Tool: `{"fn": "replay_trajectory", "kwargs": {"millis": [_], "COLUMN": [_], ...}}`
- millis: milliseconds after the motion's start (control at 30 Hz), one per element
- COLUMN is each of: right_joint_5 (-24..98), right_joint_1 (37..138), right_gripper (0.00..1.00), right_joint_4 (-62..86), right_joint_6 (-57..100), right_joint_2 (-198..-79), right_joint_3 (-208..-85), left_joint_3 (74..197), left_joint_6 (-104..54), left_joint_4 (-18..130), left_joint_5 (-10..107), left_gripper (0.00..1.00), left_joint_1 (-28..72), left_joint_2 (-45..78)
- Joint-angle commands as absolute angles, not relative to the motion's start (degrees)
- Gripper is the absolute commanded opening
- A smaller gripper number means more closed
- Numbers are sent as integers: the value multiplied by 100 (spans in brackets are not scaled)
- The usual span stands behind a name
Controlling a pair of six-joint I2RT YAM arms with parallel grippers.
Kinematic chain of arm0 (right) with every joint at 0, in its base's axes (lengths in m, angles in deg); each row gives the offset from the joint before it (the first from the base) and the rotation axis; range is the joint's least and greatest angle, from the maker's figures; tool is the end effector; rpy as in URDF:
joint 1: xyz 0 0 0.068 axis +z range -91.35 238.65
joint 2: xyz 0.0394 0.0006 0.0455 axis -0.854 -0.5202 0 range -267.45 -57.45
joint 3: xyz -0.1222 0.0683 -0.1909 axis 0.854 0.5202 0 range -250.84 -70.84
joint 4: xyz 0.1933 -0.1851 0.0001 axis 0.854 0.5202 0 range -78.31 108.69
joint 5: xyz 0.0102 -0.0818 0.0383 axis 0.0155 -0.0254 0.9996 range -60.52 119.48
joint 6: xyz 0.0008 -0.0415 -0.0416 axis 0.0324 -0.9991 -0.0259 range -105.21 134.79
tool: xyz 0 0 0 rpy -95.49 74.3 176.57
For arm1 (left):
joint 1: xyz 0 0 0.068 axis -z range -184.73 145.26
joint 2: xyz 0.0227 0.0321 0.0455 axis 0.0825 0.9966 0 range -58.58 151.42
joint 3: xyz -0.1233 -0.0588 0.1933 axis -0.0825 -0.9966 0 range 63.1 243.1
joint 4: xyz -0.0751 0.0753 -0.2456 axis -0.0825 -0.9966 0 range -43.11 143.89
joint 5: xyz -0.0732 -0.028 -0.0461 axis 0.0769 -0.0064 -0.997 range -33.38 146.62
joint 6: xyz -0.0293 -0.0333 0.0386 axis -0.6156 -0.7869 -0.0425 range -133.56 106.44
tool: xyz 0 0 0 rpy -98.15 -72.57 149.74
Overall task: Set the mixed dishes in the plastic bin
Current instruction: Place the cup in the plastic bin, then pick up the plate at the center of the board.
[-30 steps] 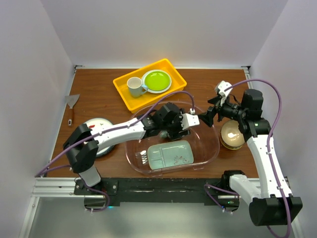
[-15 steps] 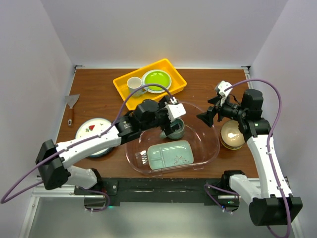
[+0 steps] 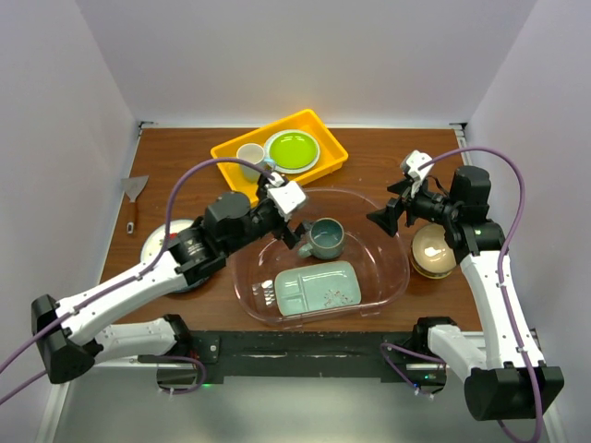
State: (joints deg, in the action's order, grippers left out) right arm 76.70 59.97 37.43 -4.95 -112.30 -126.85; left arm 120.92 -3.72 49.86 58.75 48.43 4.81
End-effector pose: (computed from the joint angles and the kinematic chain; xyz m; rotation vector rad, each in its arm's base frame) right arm 0.2327 0.0367 0.3210 -0.8397 1.7059 0.6017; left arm 0.1749 -0.2309 0.3319 0.8995 1.5209 -0.5204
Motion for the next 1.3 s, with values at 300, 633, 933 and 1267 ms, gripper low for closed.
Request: {"fn": "replay_trajectory", "kwargs": {"millis": [300,633,933,1267], "right_joint_5": [7642,7642,7659,7650], "right_joint_1": [5962,5962,5962,5953], "right_gripper": [99,99,99,99], "right_joint_4": [3674,3674,3674,3665], "right_joint_6": [-577,-586,-586,-595], "right_joint_2": [-11203,-11220,-11229,-11229], "right_joint_3": [-12788,-12779,-12779,-12779], "left_joint_3": [12023,12058,11900,11759], "left_joint_6": [-1145,-1875,-2411,-2595], "left_joint_4": [4467,3957,3790,3641], "left_joint_5": [6725,7225,7622,7982], "left_gripper": [100,100,100,100], "left_joint_1": [4756,4747,4738,4738], "left_joint_2": [-514,-927,-1384,-1543]}}
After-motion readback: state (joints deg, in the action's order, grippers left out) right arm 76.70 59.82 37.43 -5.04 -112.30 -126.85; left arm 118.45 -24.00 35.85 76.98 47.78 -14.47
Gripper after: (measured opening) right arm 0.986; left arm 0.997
